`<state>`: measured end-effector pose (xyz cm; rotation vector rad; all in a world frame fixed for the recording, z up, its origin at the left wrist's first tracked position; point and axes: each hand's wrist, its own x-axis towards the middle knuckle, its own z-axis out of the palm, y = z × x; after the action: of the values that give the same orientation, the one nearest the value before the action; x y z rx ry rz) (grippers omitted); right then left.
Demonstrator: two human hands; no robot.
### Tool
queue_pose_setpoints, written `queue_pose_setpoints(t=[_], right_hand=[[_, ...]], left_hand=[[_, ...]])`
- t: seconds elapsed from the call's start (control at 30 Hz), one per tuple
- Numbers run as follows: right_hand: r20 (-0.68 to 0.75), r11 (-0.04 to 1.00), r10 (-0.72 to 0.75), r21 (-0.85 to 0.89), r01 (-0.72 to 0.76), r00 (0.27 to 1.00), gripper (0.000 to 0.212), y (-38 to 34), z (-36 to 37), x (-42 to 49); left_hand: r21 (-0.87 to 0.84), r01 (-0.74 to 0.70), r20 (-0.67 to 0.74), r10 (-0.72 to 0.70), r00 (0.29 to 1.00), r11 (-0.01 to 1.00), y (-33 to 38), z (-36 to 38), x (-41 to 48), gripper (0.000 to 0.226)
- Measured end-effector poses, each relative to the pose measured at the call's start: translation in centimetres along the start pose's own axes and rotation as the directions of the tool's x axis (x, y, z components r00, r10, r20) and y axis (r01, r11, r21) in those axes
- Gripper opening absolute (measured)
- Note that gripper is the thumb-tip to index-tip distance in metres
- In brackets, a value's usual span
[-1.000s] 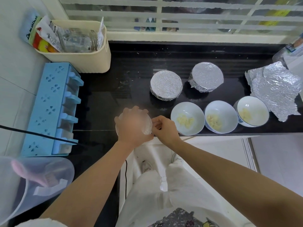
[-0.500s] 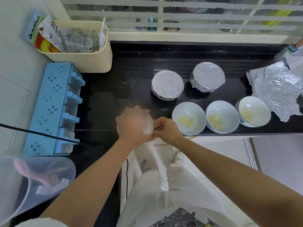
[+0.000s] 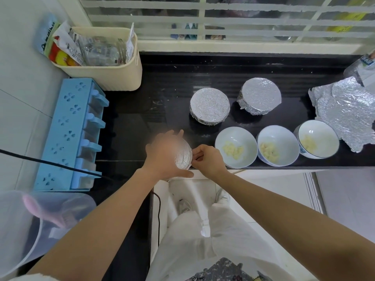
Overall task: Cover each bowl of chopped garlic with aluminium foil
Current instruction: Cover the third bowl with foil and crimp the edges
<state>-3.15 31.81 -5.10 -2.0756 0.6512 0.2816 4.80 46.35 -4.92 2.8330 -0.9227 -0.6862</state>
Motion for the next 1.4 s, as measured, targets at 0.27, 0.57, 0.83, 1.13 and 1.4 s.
queue_pose_setpoints(t=[0.27, 0.57, 0.83, 1.13, 1.4], right_hand=[[-0.067, 0.999, 0.012, -0.036, -0.015, 0.998, 0.013, -0.6, 0.0, 0.3], [-0.110, 0.999, 0.002, -0.034, -0.006, 0.994, 0.026, -0.1, 0.6, 0.5], [-0.074, 0.998, -0.016, 0.059, 0.021, 0.997, 0.029, -0.4, 0.5, 0.4], [-0.137, 0.963, 0.118, 0.256, -0.080, 0.983, 0.033, -0.7, 2.4, -0.4], [-0.103, 0.955, 0.160, 0.268, -0.127, 0.982, 0.030, -1.6, 3.5, -0.8]], left_hand=[[0.105, -0.029, -0.192, 0.049, 0.980, 0.994, -0.2, 2.2, -0.4, 0.121], [0.162, -0.043, -0.243, 0.082, 0.967, 0.986, -0.4, 2.9, -0.4, 0.112], [0.155, -0.046, -0.274, 0.087, 0.958, 0.987, -0.3, 2.9, -0.6, 0.107], [0.153, -0.038, -0.275, 0.079, 0.958, 0.988, -0.1, 2.9, -0.4, 0.105], [0.135, -0.005, -0.290, 0.045, 0.956, 0.991, 0.1, 2.7, -0.4, 0.099]])
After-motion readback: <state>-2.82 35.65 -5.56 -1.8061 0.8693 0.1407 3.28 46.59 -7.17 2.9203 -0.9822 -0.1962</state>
